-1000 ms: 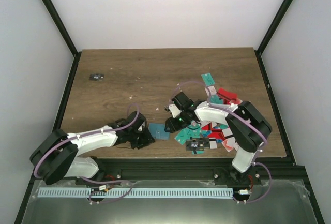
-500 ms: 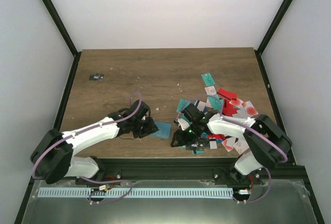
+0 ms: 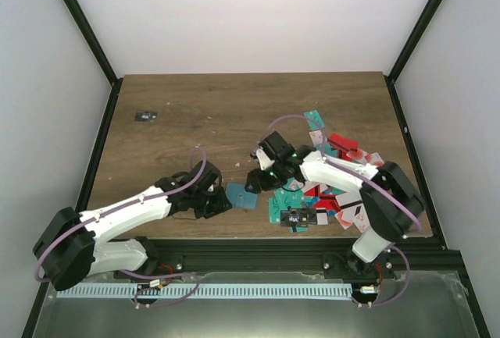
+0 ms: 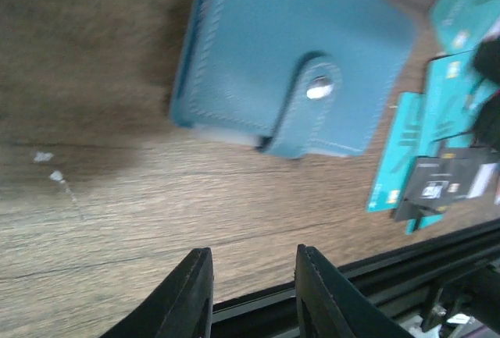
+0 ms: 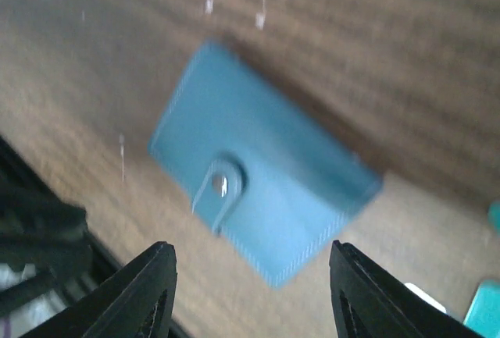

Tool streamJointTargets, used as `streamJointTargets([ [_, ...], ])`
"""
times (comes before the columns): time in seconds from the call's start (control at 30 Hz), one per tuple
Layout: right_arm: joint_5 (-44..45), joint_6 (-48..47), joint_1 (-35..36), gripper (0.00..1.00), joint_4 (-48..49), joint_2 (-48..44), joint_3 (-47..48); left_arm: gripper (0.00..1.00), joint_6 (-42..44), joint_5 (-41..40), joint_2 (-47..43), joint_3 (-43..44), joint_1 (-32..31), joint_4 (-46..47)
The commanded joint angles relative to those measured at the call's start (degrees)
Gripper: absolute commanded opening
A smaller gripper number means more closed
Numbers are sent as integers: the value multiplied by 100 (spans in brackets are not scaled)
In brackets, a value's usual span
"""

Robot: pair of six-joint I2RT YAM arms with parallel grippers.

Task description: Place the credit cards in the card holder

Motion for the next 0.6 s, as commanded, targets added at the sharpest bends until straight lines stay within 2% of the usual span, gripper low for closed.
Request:
streamJointTargets([
  [0.0,645,-306,13,56,-92,683,795,30,-49,302,288,-383,-31,386],
  [0.13,755,-455,13,55,-165,1435,1220,30,98,482,783,-442,-26,772],
  [0.23,704,-466,10,52,-196,1675,1176,29,369,490,1161,-314,5,793],
  [0.57,-854,188,38,48,388,995,-328,28,1109,202,1646,194,592,409],
])
